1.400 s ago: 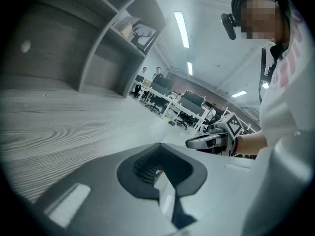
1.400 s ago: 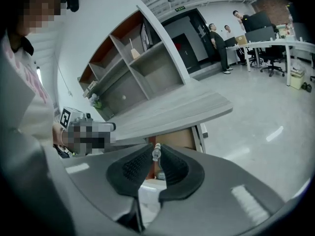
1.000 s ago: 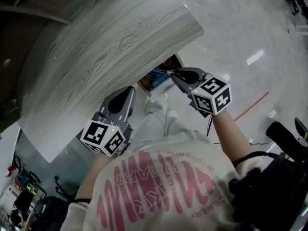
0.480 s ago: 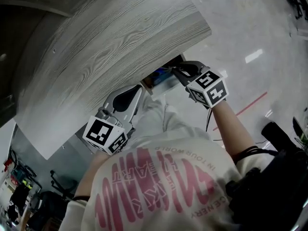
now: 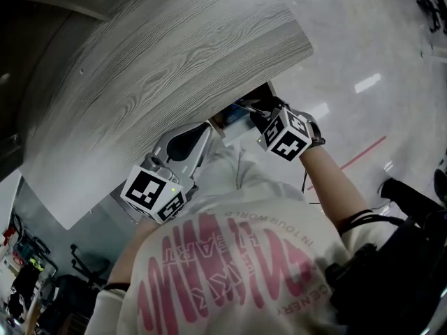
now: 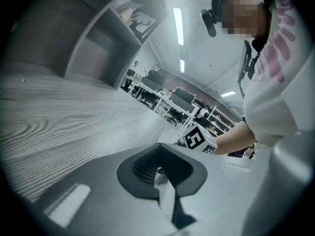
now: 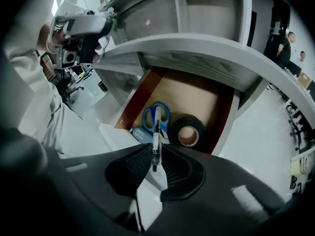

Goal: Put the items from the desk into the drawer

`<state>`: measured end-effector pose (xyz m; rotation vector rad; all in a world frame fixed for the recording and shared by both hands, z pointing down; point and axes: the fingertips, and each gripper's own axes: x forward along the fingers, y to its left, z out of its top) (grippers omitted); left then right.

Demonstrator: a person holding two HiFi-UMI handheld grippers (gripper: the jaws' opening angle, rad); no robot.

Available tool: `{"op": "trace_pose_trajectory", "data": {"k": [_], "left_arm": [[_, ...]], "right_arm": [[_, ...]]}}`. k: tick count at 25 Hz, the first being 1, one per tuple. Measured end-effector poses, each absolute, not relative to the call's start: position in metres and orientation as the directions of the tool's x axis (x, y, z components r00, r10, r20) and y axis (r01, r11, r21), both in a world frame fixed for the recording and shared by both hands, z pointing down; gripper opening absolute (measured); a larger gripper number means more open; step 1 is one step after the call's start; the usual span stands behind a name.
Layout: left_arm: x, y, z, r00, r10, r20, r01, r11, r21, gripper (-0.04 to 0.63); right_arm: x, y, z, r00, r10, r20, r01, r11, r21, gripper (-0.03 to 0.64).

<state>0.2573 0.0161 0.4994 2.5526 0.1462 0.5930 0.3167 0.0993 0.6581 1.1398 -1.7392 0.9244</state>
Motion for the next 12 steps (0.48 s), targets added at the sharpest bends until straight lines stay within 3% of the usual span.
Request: {"op": "trace_pose_trajectory", "data": {"k": [12], "left_arm": [[0.232,0.020,0.510,0.898,0.215,0.385,-0.036,-0.834,0.550,0.020]], "right_arm": [[0.316,0.088,0.684,-0.175,-0.214,0.961,-0.934,0.346,-0.093,0.067]]}}
